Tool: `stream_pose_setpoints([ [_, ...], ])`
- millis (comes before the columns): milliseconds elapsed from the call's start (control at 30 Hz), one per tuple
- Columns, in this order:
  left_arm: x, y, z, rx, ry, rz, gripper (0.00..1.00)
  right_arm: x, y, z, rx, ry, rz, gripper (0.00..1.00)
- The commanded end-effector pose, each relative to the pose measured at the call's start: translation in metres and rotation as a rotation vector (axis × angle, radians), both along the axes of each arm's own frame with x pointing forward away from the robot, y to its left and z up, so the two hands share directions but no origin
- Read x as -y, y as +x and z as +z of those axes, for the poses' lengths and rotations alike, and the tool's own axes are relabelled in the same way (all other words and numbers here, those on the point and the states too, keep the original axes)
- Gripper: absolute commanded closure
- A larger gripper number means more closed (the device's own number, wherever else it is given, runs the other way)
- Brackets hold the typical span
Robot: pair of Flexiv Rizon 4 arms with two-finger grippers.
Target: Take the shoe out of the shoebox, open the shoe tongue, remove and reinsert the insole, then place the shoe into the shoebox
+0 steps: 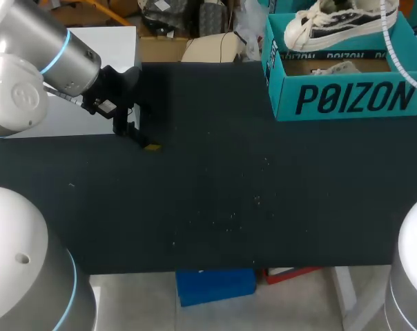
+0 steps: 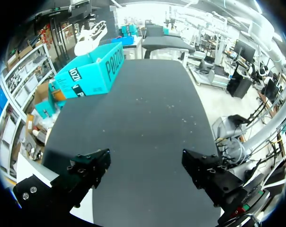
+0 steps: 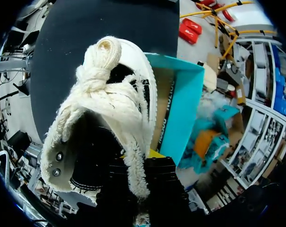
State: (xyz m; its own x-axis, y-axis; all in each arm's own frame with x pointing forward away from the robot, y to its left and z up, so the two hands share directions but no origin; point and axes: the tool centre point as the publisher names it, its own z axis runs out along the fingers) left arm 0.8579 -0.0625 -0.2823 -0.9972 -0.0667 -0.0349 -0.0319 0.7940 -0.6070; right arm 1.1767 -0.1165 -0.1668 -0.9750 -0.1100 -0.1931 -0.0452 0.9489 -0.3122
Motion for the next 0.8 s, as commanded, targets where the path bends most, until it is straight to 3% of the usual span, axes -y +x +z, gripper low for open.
stream_pose_setpoints([
  [33, 0.000, -0.001, -0.001, 0.005, -0.001, 0.003, 0.00, 0.012, 0.064, -0.011, -0.060, 0.020, -0.021, 1.00],
  [167, 0.000, -0.001, -0.001, 0.005, -0.001, 0.003, 0.00, 0.026, 0.085, -0.025, -0.062, 0.053, -0.054, 1.00],
  [333, 0.000, -0.001, -0.001, 0.005, -0.001, 0.003, 0.00, 0.034, 0.097, -0.051, -0.076, 0.087, -0.071, 1.00],
  [800, 0.000, -0.001, -0.001, 0.005, -0.001, 0.003, 0.00, 0.047, 0.105, -0.112, -0.120, 0.164, -0.105, 1.00],
])
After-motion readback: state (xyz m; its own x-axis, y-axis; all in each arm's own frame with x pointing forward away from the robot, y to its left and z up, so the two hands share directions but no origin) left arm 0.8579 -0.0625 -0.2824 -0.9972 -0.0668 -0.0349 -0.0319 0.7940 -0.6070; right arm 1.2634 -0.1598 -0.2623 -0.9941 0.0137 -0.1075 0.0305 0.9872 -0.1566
